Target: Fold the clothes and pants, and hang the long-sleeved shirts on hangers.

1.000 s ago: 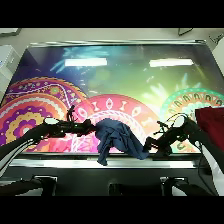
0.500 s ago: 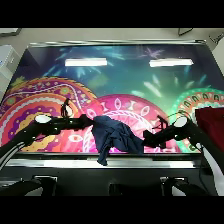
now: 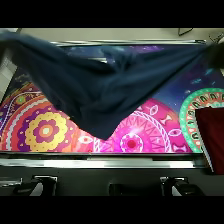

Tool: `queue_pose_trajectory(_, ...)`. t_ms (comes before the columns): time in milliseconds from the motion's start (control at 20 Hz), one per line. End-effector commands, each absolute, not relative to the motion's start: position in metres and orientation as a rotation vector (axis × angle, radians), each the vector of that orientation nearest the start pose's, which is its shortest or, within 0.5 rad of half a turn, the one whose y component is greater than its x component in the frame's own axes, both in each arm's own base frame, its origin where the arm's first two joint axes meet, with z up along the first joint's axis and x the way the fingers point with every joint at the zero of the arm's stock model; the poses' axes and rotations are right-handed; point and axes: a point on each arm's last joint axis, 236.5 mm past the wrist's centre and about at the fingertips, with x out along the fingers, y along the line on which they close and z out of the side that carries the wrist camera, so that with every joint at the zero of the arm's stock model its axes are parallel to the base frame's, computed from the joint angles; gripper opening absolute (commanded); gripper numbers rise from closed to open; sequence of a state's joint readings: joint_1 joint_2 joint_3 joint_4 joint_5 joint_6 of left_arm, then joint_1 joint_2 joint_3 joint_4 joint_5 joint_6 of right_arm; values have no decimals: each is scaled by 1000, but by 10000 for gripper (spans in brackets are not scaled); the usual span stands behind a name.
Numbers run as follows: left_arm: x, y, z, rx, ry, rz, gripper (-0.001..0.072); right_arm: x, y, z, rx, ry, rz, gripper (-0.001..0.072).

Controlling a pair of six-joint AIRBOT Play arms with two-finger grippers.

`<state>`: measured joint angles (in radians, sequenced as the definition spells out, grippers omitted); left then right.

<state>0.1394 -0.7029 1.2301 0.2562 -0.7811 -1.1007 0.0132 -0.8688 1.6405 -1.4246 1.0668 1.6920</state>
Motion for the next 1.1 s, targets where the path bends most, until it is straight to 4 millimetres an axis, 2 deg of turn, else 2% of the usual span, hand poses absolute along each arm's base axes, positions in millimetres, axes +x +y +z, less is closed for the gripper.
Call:
queue_pose_trajectory(0,195,-96,567,-481,-461,-606,24,246,16,560,182,-219,86,39)
queue_pose_trajectory(100,151,-80,605,-485,-631,-558,24,215,9,592,162,-352,69,39)
queue_pose_trajectory(150,137,-72,618,-489,-694,-530,24,209,4,596,147,-370,47,39)
queue_pose_trajectory(250,132,-59,627,-450,-746,-458,25,212,-6,582,117,-314,-6,39)
queue_pose_trajectory(300,138,-54,625,-422,-747,-419,25,218,-11,569,98,-254,-36,39)
queue_pose_trajectory(400,163,-44,617,-362,-714,-349,25,233,-29,525,3,-63,-124,39)
queue_pose_trajectory(500,204,-41,600,-322,-626,-318,25,250,-41,454,-7,235,-178,39)
queue_pose_trajectory(550,231,-44,583,-303,-546,-324,25,255,-40,409,20,425,-183,39)
queue_pose_trajectory(700,336,-45,507,-342,-265,-355,25,264,-28,273,71,946,-185,39)
queue_pose_trajectory(800,414,-37,444,-407,-103,-336,26,281,-19,194,62,1128,-153,39)
queue_pose_trajectory(850,451,-40,409,-449,-24,-339,26,290,-17,158,55,1176,-145,39)
queue_pose_trajectory(950,507,-57,345,-510,98,-343,25,305,-18,85,34,1253,-144,39)
queue_pose_trajectory(1000,528,-76,308,-525,180,-365,25,305,-18,56,44,1298,-156,39)
queue_pose_trajectory(1050,539,-101,269,-532,282,-412,26,298,-18,30,56,1371,-173,39)
